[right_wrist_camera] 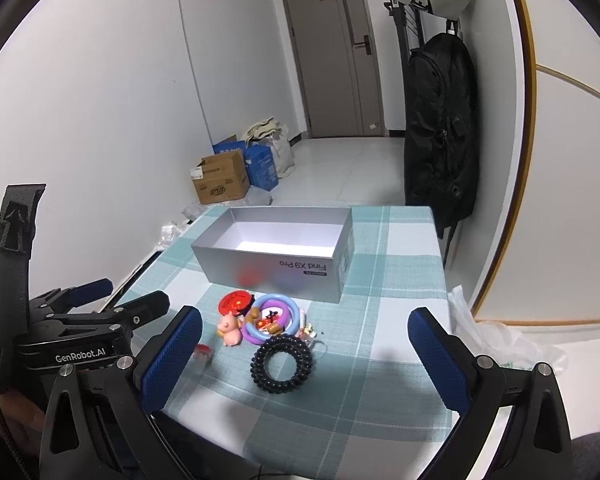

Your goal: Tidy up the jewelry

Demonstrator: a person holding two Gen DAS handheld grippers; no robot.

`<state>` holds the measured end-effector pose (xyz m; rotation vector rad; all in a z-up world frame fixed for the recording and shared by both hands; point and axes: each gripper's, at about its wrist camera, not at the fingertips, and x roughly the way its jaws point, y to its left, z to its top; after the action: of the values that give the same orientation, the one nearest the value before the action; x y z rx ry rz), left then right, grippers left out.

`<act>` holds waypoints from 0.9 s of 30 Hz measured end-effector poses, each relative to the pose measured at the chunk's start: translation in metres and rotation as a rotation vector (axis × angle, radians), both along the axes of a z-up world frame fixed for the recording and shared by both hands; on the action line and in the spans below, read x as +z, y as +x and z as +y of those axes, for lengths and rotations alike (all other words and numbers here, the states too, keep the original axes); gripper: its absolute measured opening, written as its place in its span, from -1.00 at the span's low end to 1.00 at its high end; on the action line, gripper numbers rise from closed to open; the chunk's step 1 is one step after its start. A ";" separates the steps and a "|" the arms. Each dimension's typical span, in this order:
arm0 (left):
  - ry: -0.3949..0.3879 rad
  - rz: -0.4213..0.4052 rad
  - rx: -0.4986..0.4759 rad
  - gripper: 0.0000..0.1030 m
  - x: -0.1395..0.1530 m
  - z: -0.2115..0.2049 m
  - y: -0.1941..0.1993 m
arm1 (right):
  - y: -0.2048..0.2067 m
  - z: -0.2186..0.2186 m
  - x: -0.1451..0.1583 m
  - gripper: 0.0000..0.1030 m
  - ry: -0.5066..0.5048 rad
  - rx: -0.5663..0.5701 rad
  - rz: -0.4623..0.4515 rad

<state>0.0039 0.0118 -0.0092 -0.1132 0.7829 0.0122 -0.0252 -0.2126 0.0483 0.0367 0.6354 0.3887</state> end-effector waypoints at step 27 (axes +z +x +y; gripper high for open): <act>-0.037 0.015 0.001 0.98 -0.002 0.004 0.004 | 0.006 0.007 -0.005 1.00 0.003 0.033 0.023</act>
<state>0.0081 0.0161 -0.0116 -0.1486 0.7986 0.0000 -0.0195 -0.2056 0.0434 0.0341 0.6586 0.4215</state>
